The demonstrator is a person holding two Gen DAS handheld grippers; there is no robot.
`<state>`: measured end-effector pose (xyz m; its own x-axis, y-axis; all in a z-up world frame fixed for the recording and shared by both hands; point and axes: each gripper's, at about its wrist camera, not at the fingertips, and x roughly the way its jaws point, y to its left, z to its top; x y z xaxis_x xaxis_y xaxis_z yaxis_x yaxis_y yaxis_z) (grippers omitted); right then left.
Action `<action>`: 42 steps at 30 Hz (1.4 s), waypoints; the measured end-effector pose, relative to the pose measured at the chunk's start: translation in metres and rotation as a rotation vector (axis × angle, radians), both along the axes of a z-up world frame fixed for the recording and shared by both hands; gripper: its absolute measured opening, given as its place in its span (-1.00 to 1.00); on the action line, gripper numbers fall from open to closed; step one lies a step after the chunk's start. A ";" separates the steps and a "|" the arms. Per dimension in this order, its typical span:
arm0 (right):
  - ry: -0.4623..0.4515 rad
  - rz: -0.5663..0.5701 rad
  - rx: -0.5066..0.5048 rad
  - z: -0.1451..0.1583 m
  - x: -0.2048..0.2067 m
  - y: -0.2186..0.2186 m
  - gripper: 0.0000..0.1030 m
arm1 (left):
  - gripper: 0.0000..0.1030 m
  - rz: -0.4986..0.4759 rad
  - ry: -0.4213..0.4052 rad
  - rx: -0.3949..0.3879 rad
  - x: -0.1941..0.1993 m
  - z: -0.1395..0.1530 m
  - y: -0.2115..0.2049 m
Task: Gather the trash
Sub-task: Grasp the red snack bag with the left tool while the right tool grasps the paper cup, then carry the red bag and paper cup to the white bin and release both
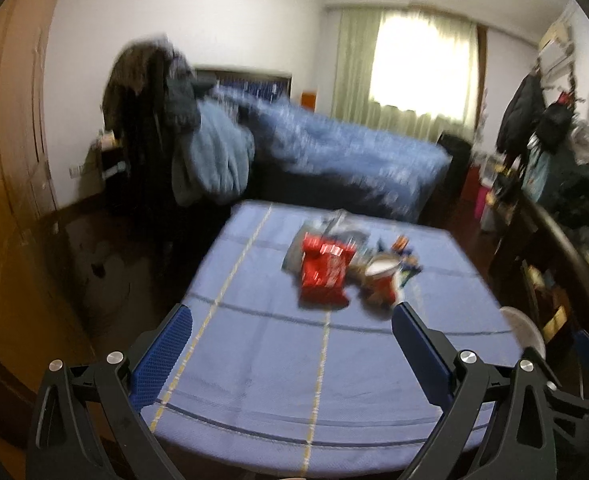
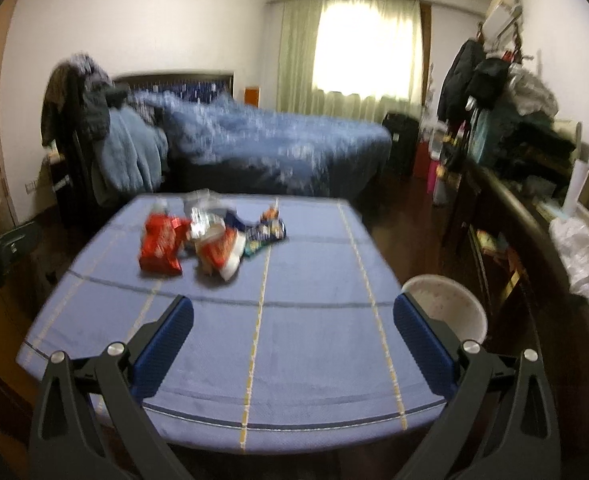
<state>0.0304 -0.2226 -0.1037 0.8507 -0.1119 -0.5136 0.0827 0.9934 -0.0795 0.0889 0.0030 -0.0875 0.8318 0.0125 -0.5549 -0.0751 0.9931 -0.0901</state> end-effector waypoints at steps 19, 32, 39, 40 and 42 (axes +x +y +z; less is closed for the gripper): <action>0.238 0.049 0.036 -0.062 0.140 -0.008 0.94 | 0.55 -0.073 0.363 0.025 0.218 -0.122 -0.026; 0.317 0.250 0.179 -0.078 0.240 0.044 0.92 | -0.09 0.011 0.238 0.031 0.194 -0.098 0.018; 0.344 0.255 0.208 -0.090 0.272 0.064 -0.13 | -0.08 0.034 0.211 0.032 0.181 -0.087 0.038; 0.326 0.254 0.208 -0.087 0.269 0.063 -0.20 | -0.08 0.026 0.208 0.033 0.179 -0.086 0.038; 0.290 0.255 0.224 -0.079 0.260 0.057 -0.24 | -0.08 0.015 0.200 0.034 0.175 -0.085 0.036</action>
<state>0.2904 -0.1661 -0.1825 0.6541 0.2237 -0.7226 -0.1607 0.9746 0.1562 0.2637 0.0388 -0.1723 0.7046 0.0458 -0.7081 -0.1028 0.9940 -0.0381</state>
